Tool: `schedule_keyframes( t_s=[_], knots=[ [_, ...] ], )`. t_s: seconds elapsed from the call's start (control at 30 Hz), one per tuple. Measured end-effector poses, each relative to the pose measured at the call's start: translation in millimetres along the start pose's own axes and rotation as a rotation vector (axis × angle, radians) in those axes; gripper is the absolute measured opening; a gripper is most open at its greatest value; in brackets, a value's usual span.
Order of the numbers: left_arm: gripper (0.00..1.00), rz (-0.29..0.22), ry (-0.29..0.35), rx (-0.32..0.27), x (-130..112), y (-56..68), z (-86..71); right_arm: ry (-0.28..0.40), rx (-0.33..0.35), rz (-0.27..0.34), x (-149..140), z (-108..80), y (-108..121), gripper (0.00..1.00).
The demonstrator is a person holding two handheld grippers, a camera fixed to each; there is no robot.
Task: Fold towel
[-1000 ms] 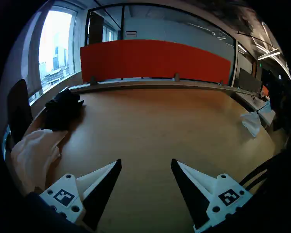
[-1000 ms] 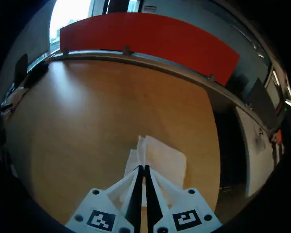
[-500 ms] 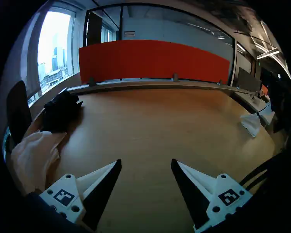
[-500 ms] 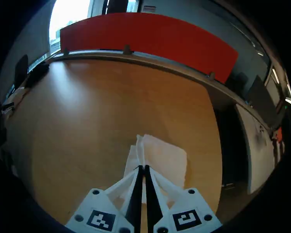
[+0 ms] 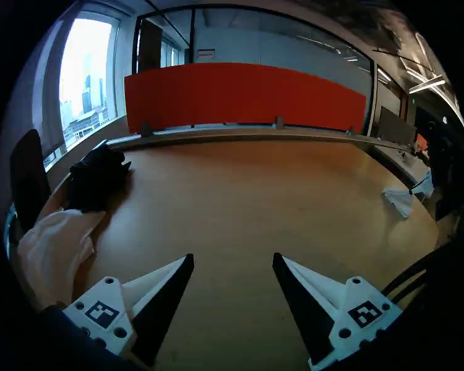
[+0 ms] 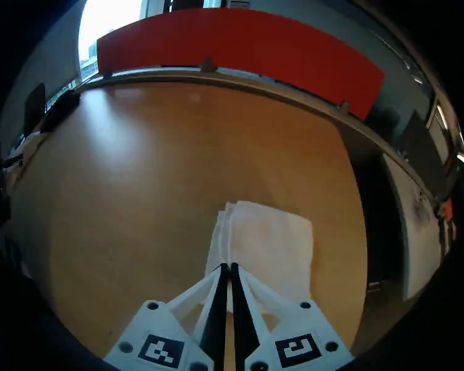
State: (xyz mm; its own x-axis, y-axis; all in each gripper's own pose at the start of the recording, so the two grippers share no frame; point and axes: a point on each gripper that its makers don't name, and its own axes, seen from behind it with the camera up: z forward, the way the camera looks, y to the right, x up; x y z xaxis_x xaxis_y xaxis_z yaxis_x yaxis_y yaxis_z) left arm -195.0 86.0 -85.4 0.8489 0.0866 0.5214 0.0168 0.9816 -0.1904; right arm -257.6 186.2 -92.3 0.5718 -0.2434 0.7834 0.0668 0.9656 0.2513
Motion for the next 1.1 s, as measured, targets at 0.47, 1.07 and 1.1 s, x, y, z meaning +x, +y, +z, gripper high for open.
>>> schedule_keyframes(
  t_s=[0.47, 1.07, 1.1],
  knots=[
    [0.95, -0.001, -0.002, 0.003, -1, -0.7, -0.3, -0.036, 0.016, 0.025, -19, 15.3, -10, 0.05],
    [0.95, -0.001, -0.005, 0.007, -2, -1.9, -1.5, -0.049, 0.036, 0.024, -25, 22.9, -18, 0.31],
    [0.94, -0.001, -0.005, 0.007, -2, -2.1, -1.8, -0.049, 0.038, 0.025, -26, 23.1, -18, 0.38]
  ],
)
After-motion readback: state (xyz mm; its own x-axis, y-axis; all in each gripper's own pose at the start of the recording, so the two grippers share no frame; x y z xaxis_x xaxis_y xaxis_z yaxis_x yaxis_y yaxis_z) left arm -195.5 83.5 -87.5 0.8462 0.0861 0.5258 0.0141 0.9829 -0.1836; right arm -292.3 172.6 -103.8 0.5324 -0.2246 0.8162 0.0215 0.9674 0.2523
